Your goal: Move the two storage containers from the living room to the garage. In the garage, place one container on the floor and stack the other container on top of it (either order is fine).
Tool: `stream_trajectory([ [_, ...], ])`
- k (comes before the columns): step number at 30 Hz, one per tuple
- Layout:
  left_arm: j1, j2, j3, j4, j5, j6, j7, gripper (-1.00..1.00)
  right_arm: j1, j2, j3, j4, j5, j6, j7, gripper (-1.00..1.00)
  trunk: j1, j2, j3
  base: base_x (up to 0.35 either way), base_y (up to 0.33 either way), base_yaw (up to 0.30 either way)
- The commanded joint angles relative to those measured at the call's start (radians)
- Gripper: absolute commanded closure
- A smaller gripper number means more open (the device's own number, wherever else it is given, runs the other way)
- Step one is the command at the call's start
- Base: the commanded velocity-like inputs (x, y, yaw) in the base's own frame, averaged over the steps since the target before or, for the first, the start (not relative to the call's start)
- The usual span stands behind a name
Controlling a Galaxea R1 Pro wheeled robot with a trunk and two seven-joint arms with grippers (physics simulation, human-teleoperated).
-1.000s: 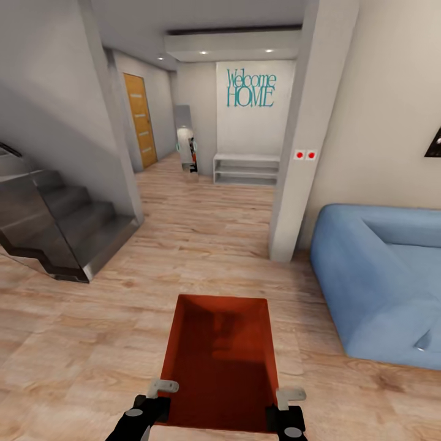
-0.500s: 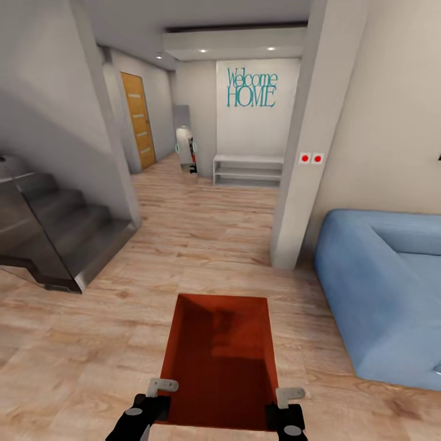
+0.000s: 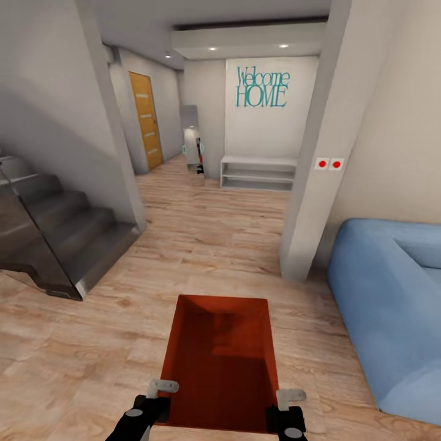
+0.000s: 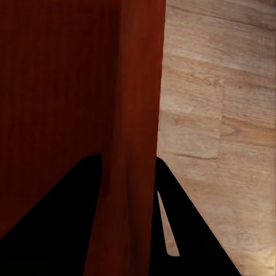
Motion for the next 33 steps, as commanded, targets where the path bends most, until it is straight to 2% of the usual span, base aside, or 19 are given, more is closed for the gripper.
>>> stream_trajectory([
  [1, 0.000, 0.000, -0.024, 0.037, -0.095, 0.005, 0.012, 1.00, -0.014, 0.000, -0.004, -0.009, -0.001, -0.005, -0.097, 1.00, 0.001, -0.001, -0.001, 0.322, 0.000, 0.164],
  [33, 0.001, 0.000, -0.024, 0.037, -0.095, 0.005, 0.012, 1.00, -0.014, 0.000, -0.004, -0.009, 0.000, -0.005, -0.092, 1.00, 0.001, -0.001, -0.001, 0.322, 0.000, 0.008],
])
